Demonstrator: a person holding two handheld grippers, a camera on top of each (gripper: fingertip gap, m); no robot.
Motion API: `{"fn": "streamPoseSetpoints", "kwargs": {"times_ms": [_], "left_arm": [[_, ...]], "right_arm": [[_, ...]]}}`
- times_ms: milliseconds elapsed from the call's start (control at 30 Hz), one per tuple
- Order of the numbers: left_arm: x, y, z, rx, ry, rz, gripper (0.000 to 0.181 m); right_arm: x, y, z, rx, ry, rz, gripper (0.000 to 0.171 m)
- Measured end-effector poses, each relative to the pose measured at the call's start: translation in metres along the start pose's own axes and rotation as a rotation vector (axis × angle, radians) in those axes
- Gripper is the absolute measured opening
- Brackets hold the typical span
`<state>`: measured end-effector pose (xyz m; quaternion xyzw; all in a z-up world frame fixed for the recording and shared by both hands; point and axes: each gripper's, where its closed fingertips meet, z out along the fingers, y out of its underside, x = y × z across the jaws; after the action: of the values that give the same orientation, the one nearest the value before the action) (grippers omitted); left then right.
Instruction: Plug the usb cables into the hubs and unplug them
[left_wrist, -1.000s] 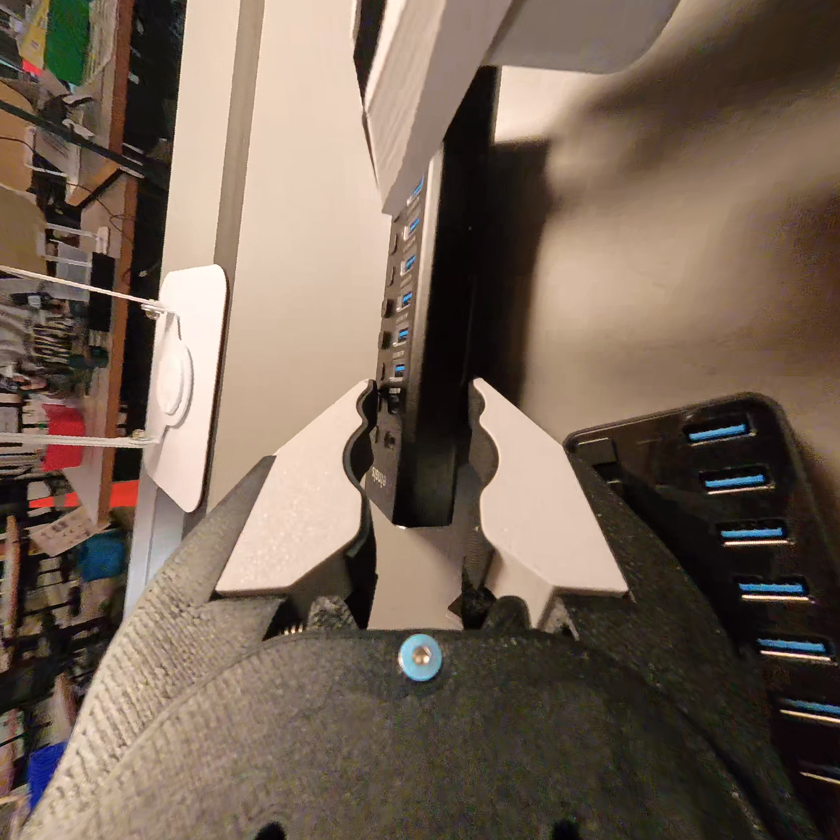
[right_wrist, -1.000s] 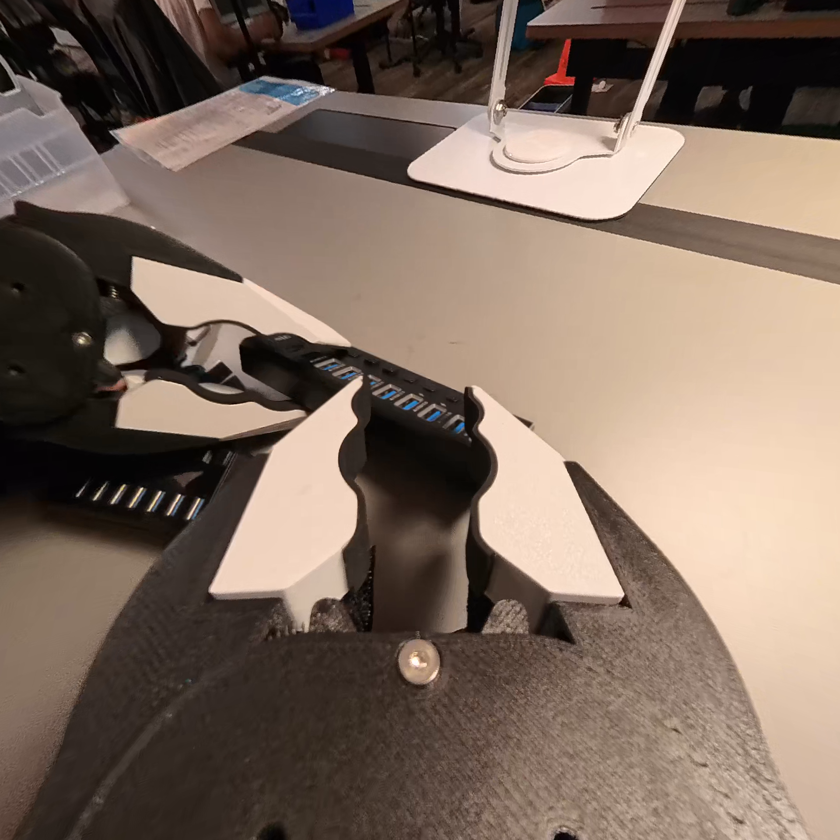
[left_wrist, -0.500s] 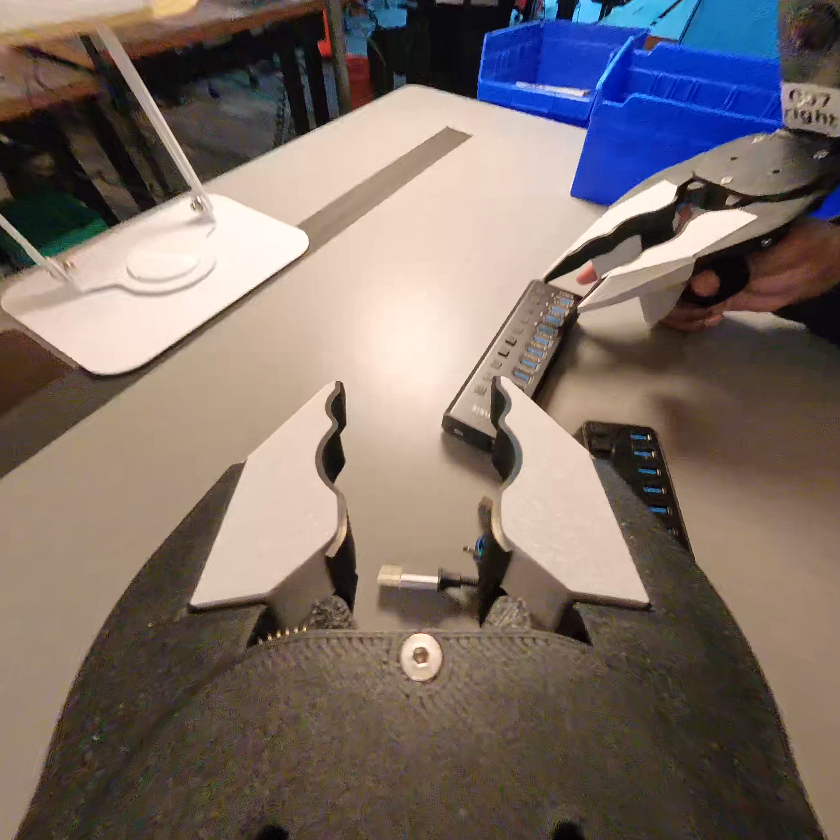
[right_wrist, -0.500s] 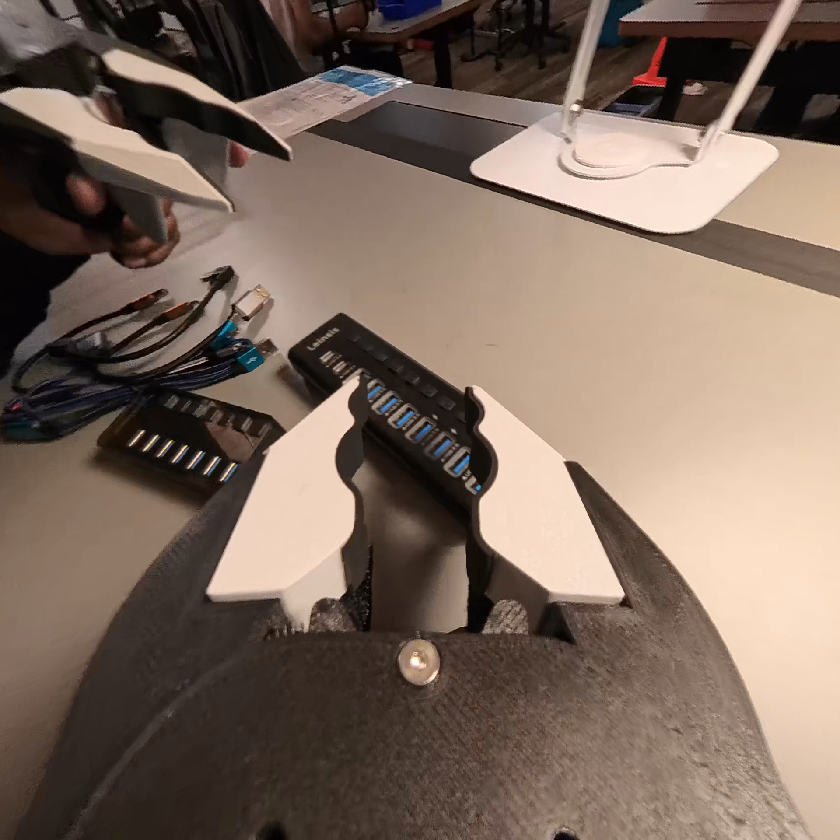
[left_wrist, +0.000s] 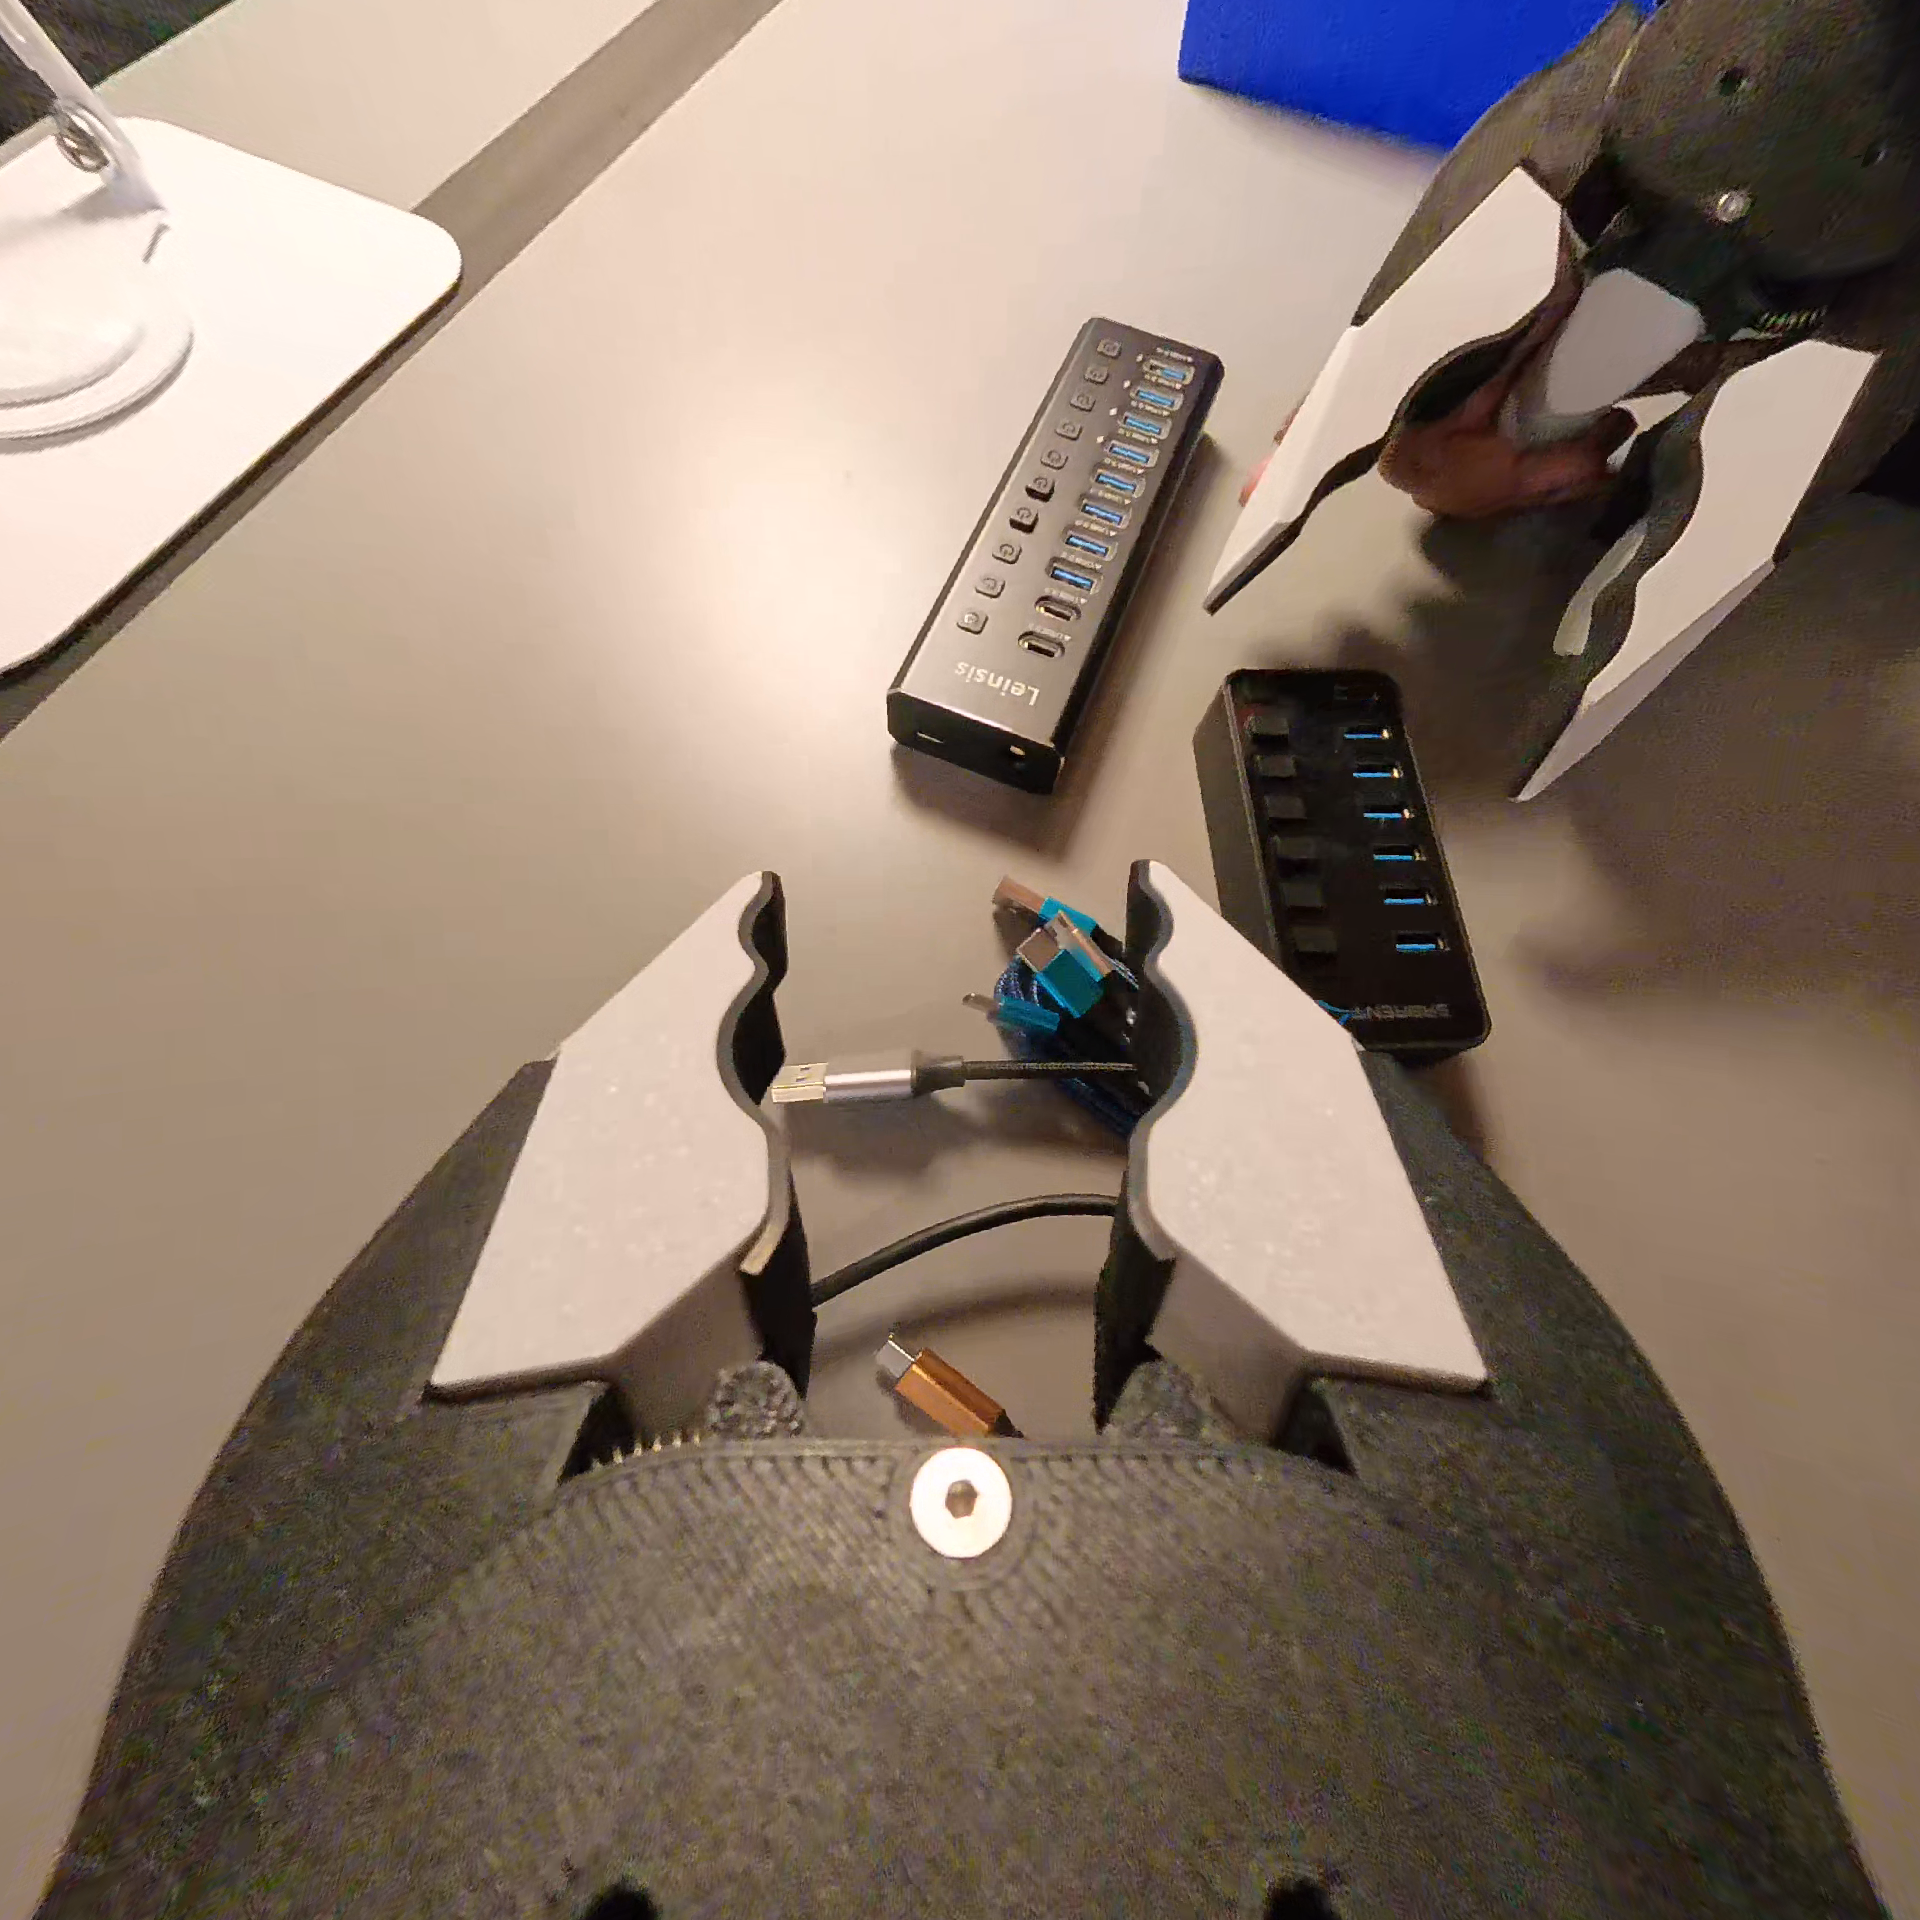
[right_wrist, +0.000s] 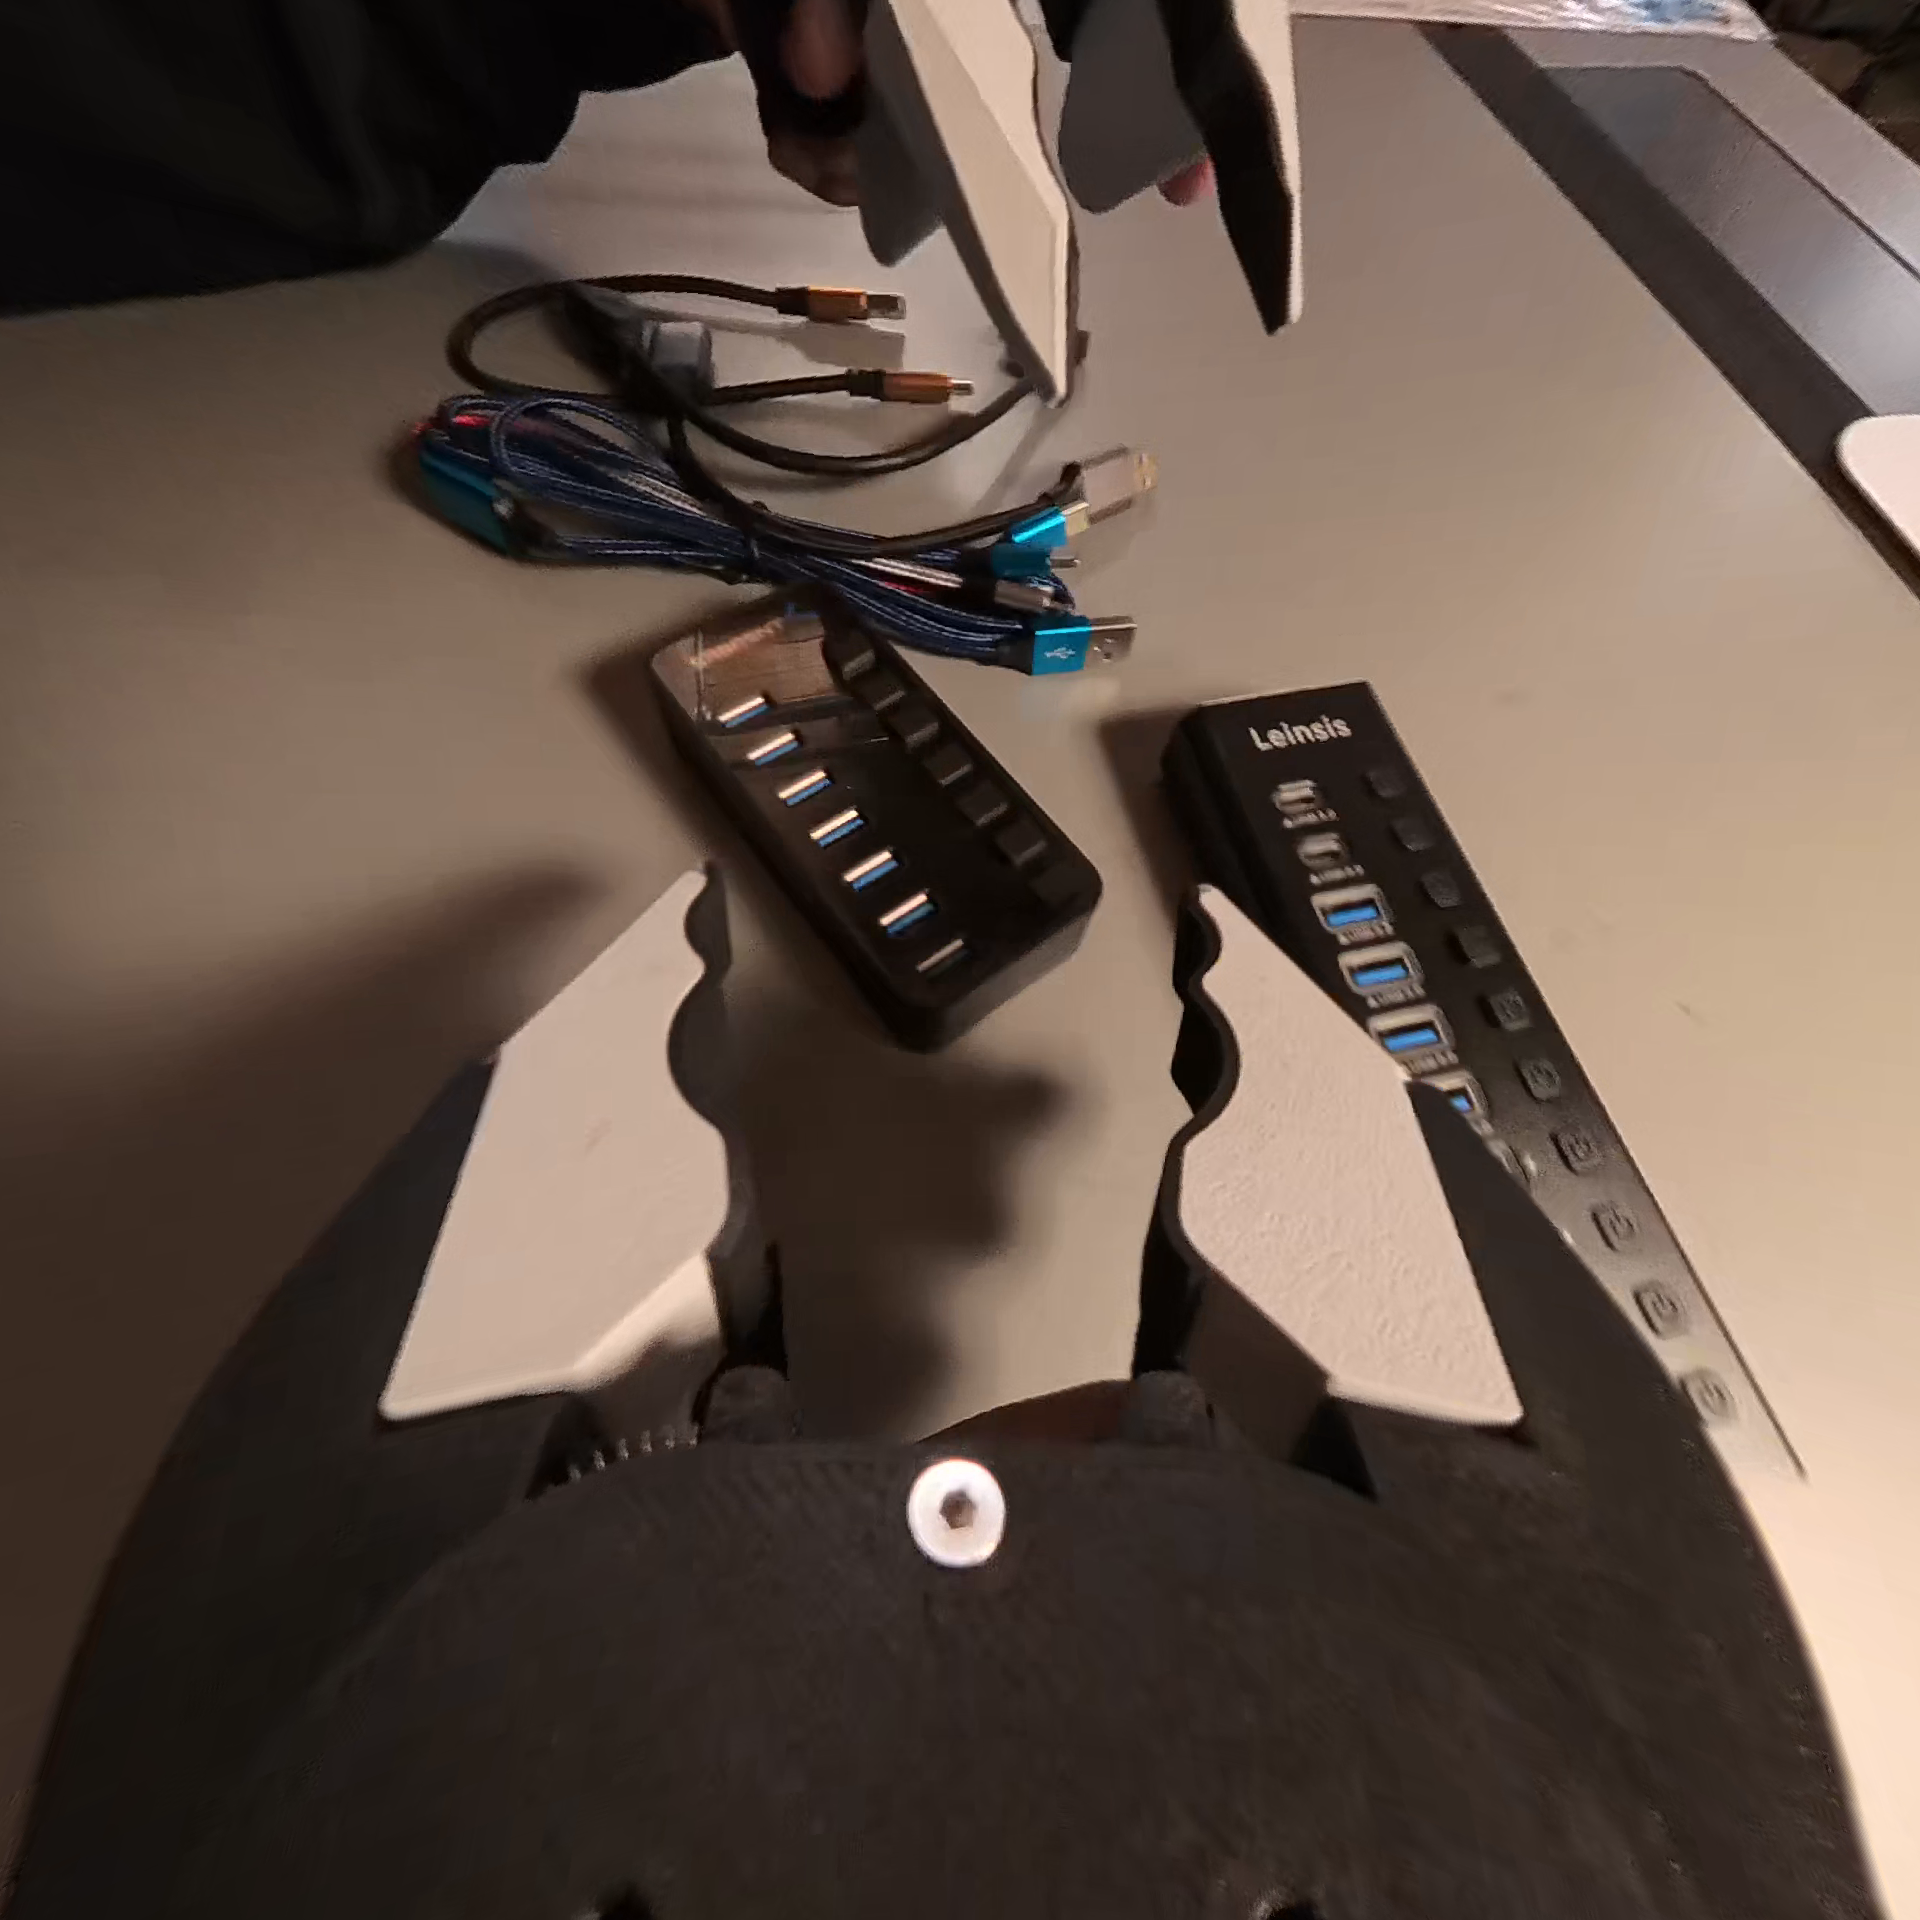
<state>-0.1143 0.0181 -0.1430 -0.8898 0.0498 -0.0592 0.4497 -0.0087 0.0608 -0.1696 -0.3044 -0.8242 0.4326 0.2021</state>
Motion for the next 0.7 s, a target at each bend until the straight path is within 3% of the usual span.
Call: {"fn": "streamPoseSetpoints", "kwargs": {"times_ms": [167, 333, 533, 700], "left_arm": [[0.011, 0.010, 0.005, -0.063, 0.047, 0.028, 0.069], [0.008, 0.012, 0.008, -0.066, 0.021, 0.039, 0.067], [-0.011, 0.006, 0.007, -0.007, -0.052, -0.027, 0.065], [-0.018, 0.005, 0.009, 0.006, -0.082, -0.056, 0.063]], "right_arm": [[-0.008, 0.001, 0.022, -0.082, -0.009, -0.079, 0.100], [-0.008, 0.006, 0.036, -0.163, 0.025, -0.123, 0.082], [-0.002, 0.016, 0.013, -0.151, 0.016, -0.104, 0.059], [0.004, 0.040, -0.023, -0.190, 0.006, -0.110, 0.057]]}}
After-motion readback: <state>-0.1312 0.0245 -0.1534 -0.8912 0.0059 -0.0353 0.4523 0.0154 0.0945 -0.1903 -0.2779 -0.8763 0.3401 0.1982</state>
